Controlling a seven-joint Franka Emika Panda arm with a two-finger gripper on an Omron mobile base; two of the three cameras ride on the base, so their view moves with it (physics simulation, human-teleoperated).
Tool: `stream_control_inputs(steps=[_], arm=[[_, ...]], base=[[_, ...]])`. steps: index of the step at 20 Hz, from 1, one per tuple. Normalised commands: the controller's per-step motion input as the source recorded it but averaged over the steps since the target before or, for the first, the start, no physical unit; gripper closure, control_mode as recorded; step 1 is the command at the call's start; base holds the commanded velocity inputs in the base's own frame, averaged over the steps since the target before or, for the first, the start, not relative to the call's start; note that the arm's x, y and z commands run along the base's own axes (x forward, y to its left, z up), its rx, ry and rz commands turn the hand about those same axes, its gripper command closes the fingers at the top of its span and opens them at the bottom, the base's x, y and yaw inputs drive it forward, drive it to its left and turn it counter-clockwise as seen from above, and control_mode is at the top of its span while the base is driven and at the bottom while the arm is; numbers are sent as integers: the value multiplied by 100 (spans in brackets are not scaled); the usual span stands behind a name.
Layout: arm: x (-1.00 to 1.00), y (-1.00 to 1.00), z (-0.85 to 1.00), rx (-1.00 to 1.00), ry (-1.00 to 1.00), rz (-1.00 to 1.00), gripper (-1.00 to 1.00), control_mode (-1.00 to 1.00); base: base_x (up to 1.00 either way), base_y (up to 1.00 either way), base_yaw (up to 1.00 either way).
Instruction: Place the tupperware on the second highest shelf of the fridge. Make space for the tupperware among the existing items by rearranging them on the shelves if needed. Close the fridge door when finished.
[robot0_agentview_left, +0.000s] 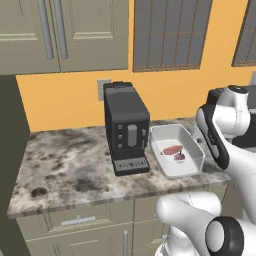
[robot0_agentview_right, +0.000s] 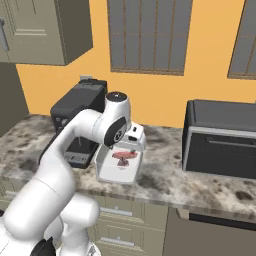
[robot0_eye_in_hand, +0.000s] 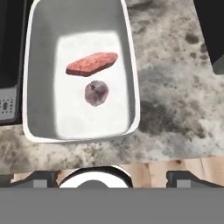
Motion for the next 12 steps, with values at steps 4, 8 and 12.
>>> stream_control_inputs(steps=[4, 8, 12], arm=[[12, -38, -25, 0, 0, 8, -100, -100], [47, -35, -28, 1, 0, 8, -100, -100], [77, -24, -30, 4, 5, 9, -100, -100]], base=[[0, 0, 0], [0, 0, 0], [0, 0, 0]])
